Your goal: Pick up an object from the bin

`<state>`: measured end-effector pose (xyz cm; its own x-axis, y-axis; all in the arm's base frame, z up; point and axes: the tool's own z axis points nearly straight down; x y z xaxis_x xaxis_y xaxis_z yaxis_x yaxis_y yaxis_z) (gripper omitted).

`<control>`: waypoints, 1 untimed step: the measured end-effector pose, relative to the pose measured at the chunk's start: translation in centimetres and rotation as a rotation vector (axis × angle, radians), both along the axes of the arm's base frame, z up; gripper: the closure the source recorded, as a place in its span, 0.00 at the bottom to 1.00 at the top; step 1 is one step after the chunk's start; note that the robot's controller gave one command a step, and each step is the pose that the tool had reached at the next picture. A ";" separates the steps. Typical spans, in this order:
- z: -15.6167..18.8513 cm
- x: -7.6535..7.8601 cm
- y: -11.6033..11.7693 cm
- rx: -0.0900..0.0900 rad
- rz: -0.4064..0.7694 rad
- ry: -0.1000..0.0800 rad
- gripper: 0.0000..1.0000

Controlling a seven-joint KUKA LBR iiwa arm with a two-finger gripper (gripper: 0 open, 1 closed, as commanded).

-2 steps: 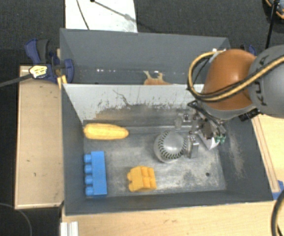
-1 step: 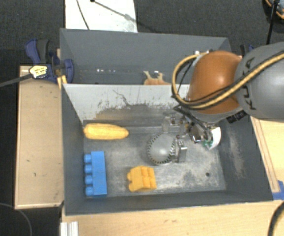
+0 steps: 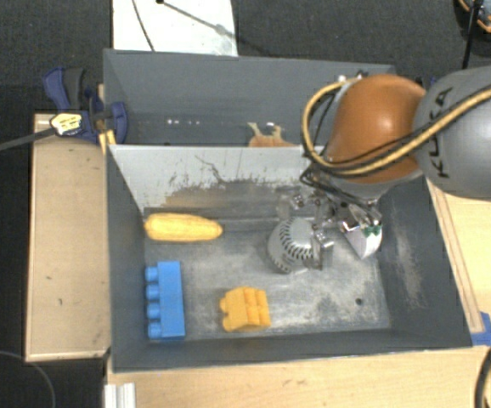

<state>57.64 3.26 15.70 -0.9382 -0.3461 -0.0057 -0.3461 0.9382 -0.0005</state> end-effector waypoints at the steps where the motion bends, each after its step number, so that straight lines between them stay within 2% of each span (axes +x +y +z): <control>1: -6.2 -0.9 1.7 0.005 -0.216 -0.001 0.00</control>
Offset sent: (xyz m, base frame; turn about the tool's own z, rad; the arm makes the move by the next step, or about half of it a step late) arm 0.0079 -0.0417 -0.0870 -0.0351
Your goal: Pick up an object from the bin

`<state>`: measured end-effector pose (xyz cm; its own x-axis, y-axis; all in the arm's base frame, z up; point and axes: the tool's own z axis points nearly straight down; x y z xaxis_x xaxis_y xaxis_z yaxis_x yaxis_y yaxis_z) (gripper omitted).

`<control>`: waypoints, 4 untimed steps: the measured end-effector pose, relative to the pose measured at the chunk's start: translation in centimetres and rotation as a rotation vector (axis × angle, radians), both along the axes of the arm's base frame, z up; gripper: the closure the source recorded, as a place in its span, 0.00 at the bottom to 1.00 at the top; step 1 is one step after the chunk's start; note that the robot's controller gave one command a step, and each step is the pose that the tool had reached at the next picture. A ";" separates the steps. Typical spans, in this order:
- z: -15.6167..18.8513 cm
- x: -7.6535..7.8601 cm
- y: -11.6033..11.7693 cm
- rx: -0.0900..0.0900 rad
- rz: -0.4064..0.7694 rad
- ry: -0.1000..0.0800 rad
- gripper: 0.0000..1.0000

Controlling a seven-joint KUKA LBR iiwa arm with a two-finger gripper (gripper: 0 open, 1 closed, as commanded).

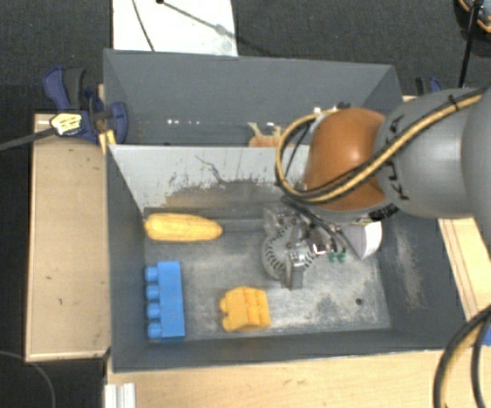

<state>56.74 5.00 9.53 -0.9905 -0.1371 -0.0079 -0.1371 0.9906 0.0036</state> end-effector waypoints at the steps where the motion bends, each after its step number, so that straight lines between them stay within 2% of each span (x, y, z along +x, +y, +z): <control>1: -1.6 2.2 -5.1 0.007 0.254 -0.002 1.00; 3: -1.2 2.0 -5.0 0.006 0.255 0.002 1.00; 4: 0.6 1.9 -5.1 0.002 0.256 0.007 1.00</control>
Offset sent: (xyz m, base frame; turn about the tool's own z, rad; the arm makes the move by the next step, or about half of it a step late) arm 0.0000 0.0000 0.0000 0.0000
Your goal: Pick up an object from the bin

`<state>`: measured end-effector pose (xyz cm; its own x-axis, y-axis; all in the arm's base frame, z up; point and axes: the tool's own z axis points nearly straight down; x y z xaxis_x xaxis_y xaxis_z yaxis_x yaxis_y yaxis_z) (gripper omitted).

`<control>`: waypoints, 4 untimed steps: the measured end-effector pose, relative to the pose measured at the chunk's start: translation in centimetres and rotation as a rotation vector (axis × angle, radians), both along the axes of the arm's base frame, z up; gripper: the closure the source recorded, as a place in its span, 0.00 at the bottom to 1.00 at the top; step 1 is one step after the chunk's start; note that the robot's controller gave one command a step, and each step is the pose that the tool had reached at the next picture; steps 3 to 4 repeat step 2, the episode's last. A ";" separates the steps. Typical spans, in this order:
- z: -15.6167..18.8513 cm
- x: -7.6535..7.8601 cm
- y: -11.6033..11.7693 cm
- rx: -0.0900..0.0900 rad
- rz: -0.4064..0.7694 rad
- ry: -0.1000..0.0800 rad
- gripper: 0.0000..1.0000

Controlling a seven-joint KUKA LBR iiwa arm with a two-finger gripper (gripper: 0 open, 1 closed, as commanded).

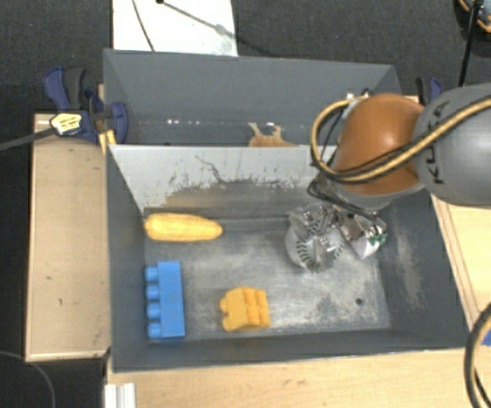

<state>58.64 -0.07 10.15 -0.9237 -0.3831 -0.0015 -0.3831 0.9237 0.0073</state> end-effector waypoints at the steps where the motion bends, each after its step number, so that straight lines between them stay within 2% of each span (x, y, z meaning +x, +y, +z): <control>1: 1.4 0.1 -0.1 -0.003 0.000 -0.005 1.00; 2: 3.1 0.1 -0.2 -0.006 -0.001 -0.004 1.00; 4: 3.1 0.1 -0.2 -0.006 -0.001 -0.004 1.00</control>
Offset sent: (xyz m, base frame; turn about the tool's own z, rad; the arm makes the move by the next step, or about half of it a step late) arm 0.0000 0.0001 0.0046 0.0000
